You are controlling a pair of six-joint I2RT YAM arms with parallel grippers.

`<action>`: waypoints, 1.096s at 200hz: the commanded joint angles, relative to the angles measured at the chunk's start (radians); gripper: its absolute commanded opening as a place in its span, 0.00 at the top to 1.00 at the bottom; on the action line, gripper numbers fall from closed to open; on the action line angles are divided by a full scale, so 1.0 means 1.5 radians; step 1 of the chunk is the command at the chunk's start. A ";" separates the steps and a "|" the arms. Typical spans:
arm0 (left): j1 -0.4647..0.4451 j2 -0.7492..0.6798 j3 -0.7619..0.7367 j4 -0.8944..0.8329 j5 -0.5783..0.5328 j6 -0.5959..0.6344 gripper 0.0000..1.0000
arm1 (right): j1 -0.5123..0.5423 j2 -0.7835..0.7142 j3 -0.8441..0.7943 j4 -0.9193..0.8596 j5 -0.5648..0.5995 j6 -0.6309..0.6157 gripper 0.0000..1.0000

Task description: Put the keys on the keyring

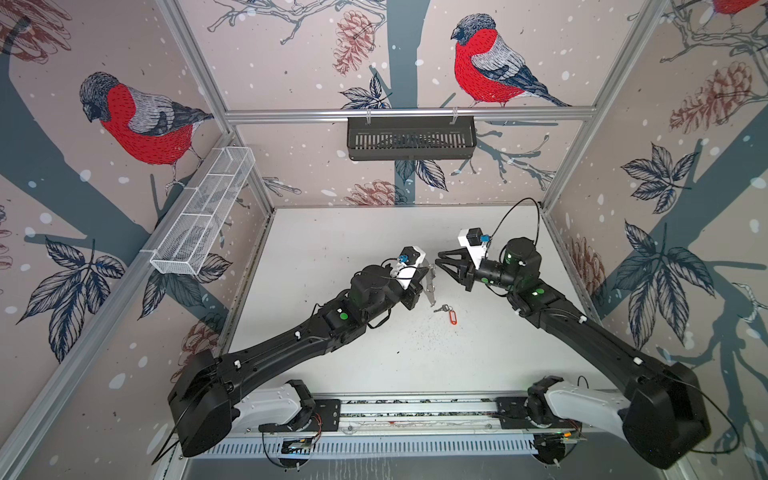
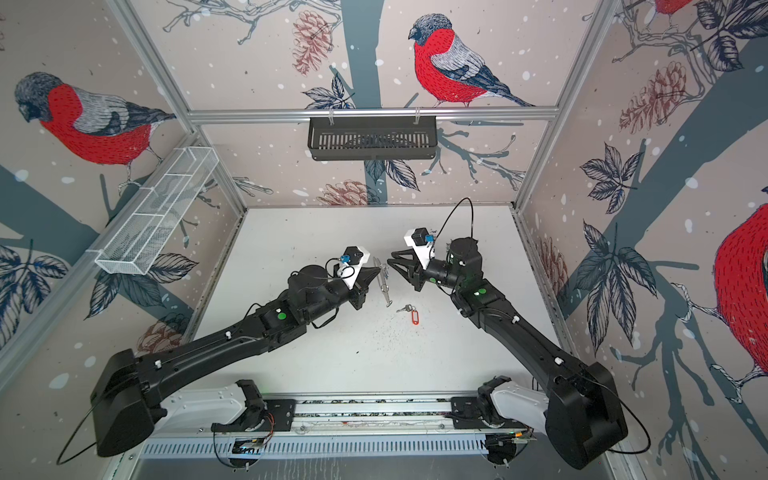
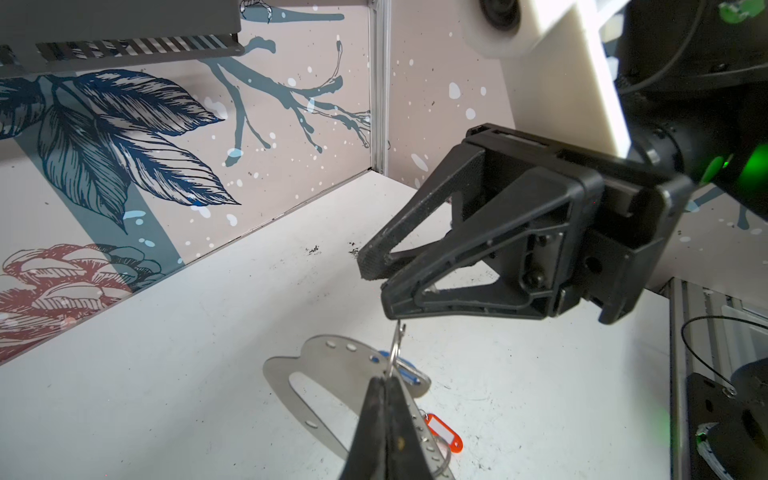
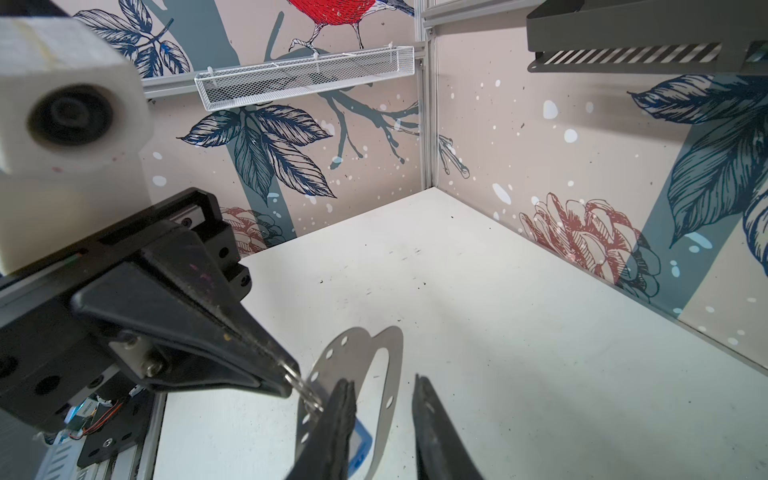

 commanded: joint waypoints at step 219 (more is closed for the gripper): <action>0.121 0.004 0.048 0.000 0.307 0.067 1.00 | 0.051 0.017 0.016 0.015 -0.032 -0.005 0.95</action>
